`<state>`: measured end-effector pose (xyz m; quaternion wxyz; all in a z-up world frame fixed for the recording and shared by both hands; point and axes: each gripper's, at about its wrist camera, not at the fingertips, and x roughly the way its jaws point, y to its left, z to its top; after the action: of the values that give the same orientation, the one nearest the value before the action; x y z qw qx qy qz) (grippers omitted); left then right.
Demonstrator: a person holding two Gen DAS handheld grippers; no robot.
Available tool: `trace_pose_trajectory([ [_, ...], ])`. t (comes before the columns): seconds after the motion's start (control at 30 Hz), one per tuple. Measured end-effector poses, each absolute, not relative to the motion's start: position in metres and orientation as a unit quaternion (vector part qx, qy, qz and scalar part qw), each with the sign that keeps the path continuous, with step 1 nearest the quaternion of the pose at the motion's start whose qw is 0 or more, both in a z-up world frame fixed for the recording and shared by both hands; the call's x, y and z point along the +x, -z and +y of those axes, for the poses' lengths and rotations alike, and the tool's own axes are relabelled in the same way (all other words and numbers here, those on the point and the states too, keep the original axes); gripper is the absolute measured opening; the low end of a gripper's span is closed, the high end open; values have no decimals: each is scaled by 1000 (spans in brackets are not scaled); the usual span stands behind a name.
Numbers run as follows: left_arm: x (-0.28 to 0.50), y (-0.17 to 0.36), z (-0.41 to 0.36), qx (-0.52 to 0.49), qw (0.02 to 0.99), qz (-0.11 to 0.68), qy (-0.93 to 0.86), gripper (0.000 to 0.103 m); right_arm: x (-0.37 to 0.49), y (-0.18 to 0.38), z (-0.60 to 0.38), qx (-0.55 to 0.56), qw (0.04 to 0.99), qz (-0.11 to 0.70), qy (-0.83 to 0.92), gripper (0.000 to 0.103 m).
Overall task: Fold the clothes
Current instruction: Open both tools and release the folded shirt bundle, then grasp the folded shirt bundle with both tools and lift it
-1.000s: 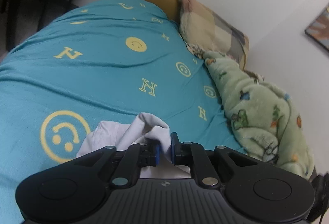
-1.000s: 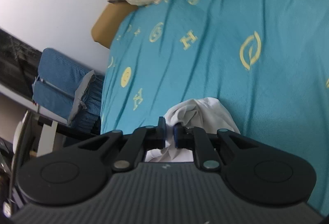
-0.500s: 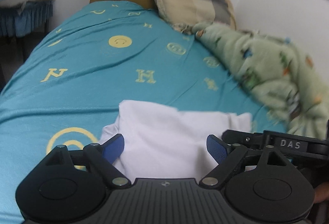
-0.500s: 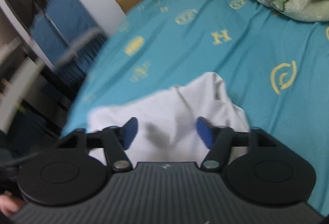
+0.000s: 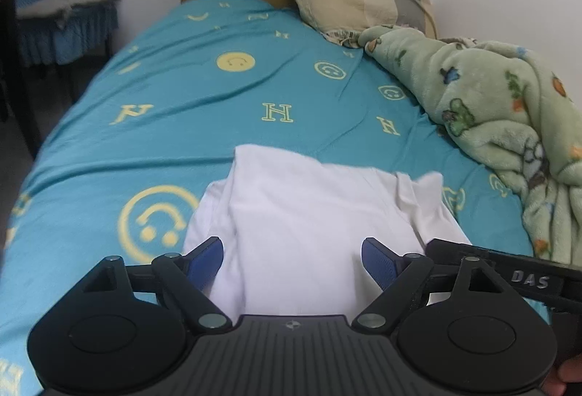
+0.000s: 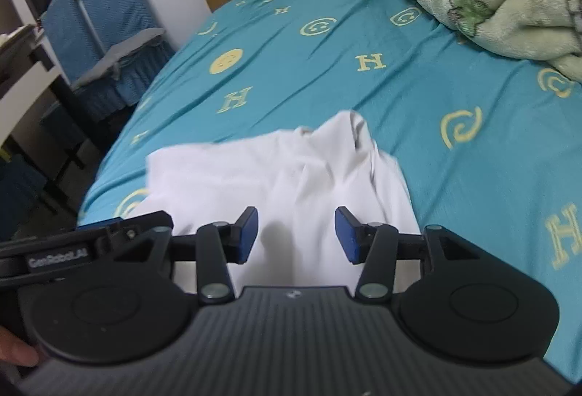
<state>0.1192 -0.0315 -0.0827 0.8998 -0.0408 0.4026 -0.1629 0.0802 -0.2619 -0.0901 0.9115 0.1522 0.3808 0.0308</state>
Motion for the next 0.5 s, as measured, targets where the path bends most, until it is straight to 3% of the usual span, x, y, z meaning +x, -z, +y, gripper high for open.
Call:
trace_pose_trajectory([
  [0.17, 90, 92, -40, 15, 892, 426, 147, 86, 42, 75, -258, 129, 920, 369, -9, 50],
  [0.3, 86, 97, -38, 0, 892, 430, 139, 87, 46, 104, -261, 138, 891, 432, 1, 48],
  [0.5, 63, 73, -30, -8, 902, 410, 135, 87, 43, 100, -258, 130, 895, 427, 6, 49],
])
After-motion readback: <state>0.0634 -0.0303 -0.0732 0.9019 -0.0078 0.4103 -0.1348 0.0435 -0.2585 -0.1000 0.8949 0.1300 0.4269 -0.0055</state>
